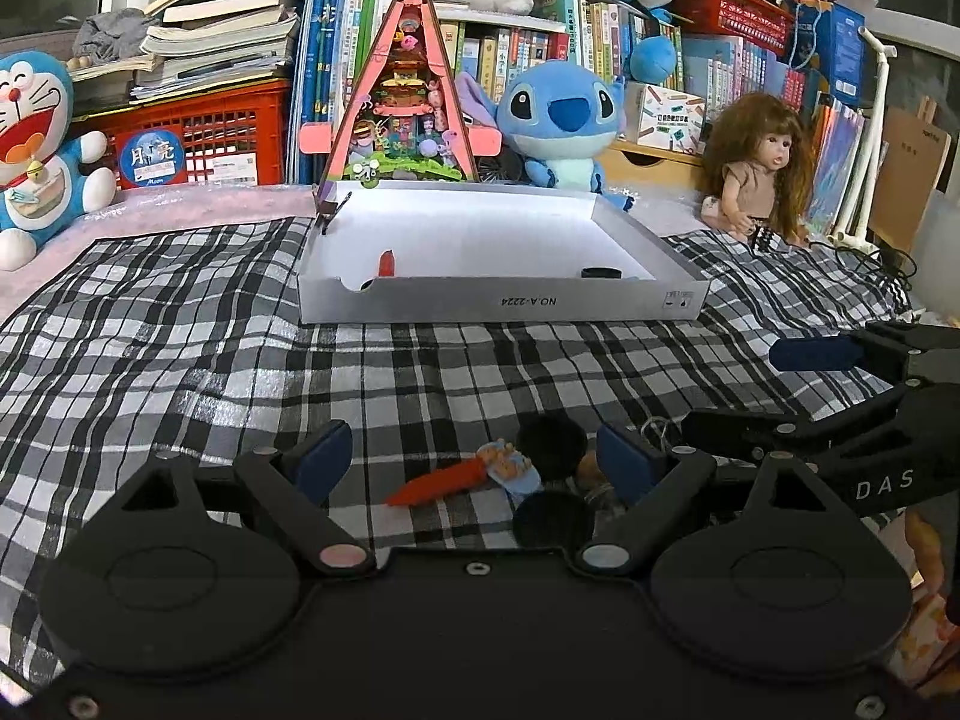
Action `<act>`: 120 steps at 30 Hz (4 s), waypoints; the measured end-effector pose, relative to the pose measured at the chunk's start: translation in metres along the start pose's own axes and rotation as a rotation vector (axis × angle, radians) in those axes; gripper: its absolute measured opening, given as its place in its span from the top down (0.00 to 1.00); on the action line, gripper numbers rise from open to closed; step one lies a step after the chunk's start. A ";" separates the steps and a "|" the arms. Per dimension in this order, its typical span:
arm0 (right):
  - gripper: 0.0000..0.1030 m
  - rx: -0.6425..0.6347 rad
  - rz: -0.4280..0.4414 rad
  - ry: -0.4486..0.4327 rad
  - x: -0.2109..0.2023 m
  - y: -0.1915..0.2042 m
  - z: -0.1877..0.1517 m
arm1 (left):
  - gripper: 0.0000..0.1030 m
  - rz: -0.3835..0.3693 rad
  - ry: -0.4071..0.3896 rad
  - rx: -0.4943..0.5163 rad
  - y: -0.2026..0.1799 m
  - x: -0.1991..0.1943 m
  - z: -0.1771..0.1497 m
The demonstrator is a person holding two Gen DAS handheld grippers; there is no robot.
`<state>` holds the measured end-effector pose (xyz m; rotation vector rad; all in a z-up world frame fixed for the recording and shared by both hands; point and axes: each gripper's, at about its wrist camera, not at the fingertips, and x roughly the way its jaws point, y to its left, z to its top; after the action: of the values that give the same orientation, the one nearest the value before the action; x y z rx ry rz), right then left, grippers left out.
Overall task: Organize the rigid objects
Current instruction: 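Move both tools back from the tray to the objects on the plaid cloth, then close left tool on a black round cap while right tool grasps a brown ball, then carry black cap with left tool into the tray while right tool carries the brown ball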
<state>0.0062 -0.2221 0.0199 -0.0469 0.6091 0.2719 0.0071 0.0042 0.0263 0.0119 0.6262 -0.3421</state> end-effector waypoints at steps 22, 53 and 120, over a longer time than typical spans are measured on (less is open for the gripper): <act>0.07 -0.090 0.051 0.017 -0.009 0.014 -0.030 | 0.34 -0.070 0.041 0.051 -0.011 -0.008 -0.033; 0.78 -0.043 0.082 0.021 -0.010 0.027 -0.032 | 0.71 -0.023 0.041 0.070 -0.024 0.000 -0.019; 0.78 0.375 -0.045 0.105 0.088 -0.084 0.103 | 0.71 0.092 0.070 -0.145 0.032 0.134 0.140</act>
<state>0.1547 -0.2690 0.0510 0.2876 0.7542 0.1082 0.1989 -0.0227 0.0593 -0.0866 0.7168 -0.2074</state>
